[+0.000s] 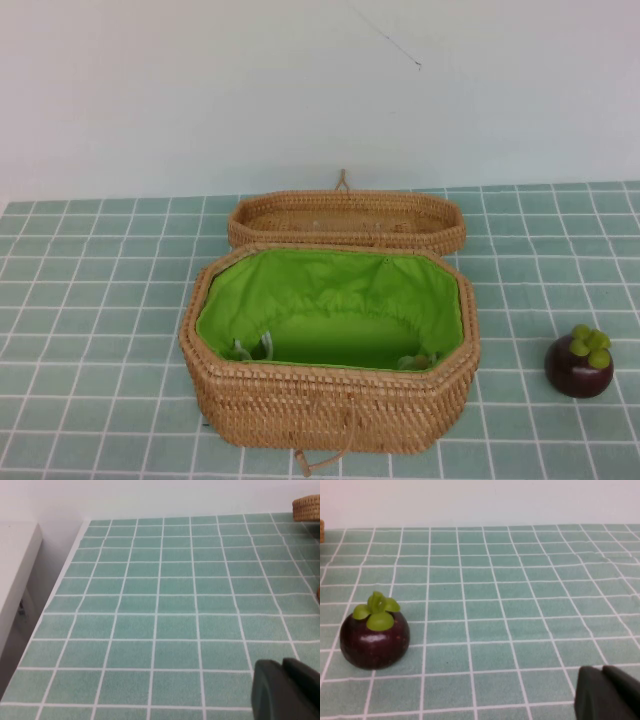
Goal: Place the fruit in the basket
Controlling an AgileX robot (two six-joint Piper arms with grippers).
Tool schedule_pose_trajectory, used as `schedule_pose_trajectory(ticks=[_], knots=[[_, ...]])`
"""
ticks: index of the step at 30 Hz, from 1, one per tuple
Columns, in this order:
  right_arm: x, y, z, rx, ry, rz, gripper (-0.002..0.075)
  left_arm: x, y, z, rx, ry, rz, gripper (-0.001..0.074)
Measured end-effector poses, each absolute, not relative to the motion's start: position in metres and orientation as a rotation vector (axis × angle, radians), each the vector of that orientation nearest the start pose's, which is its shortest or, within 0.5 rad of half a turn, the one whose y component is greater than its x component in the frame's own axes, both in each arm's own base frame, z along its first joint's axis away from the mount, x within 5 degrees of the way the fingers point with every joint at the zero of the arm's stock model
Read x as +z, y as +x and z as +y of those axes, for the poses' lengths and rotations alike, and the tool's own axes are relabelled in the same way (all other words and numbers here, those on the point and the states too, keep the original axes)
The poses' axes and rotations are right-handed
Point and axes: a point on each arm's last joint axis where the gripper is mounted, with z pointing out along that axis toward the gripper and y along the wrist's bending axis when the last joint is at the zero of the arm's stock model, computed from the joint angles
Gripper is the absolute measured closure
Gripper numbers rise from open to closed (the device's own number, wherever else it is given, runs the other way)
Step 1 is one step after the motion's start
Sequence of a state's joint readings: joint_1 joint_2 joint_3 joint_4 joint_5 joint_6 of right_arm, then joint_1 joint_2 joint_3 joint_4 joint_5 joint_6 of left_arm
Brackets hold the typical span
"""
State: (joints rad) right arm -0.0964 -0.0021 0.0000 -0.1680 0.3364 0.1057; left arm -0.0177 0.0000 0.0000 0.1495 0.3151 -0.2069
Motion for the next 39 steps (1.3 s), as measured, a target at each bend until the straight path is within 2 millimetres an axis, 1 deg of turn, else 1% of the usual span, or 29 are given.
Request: schedule_pose_trajectory(ticks=[23,37,39], knots=[[0.1836,0.0529,-0.0098,-0.146,0.085,1.81,0.0728,0.185,0.0541,0.0033,-0.017,-0.075,1.794,0.0738],[0.1834,0.0531,-0.0088,-0.112,0.107,1.812,0.0728,0.185,0.0541,0.0033,-0.017,-0.075,1.794,0.0738],[0.1833,0.0532,-0.0076,-0.074,0.131,1.811,0.0728,0.185,0.0541,0.0033,-0.017,-0.075,1.794,0.0738]])
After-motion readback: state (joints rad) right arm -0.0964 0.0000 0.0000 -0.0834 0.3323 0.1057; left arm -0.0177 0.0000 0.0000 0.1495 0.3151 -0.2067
